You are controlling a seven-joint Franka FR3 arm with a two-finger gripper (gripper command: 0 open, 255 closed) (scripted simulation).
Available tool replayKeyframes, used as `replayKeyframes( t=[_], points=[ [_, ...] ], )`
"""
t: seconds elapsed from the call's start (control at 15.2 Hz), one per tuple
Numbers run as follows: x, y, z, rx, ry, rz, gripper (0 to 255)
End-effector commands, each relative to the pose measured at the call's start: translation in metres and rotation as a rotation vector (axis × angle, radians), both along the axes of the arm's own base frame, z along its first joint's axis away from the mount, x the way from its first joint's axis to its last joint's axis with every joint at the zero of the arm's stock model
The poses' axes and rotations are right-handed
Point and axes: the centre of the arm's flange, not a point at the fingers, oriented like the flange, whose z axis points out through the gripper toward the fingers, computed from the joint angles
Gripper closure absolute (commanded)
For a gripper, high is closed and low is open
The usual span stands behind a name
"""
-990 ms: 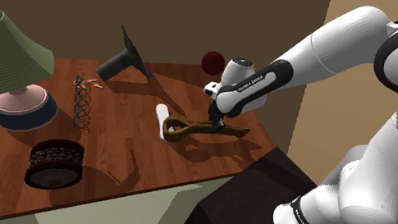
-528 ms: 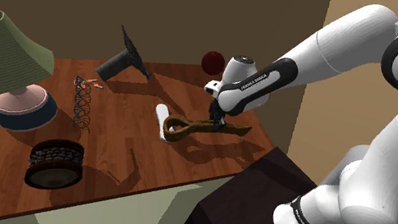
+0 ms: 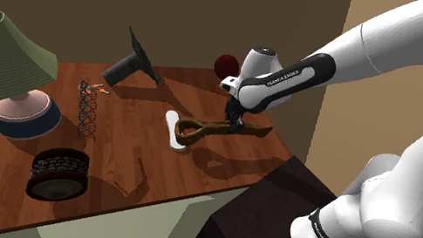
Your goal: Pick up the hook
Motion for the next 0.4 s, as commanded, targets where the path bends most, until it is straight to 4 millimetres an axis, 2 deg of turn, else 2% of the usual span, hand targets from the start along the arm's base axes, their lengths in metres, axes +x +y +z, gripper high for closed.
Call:
replayKeyframes(
  t=[0.0,0.2,0.33],
  points=[
    [0.0,0.001,0.012,0.0,-0.001,0.0,255],
    [0.0,0.001,0.028,0.0,-0.001,0.0,255],
    [0.0,0.001,0.028,0.0,-0.001,0.0,255]
  ],
)
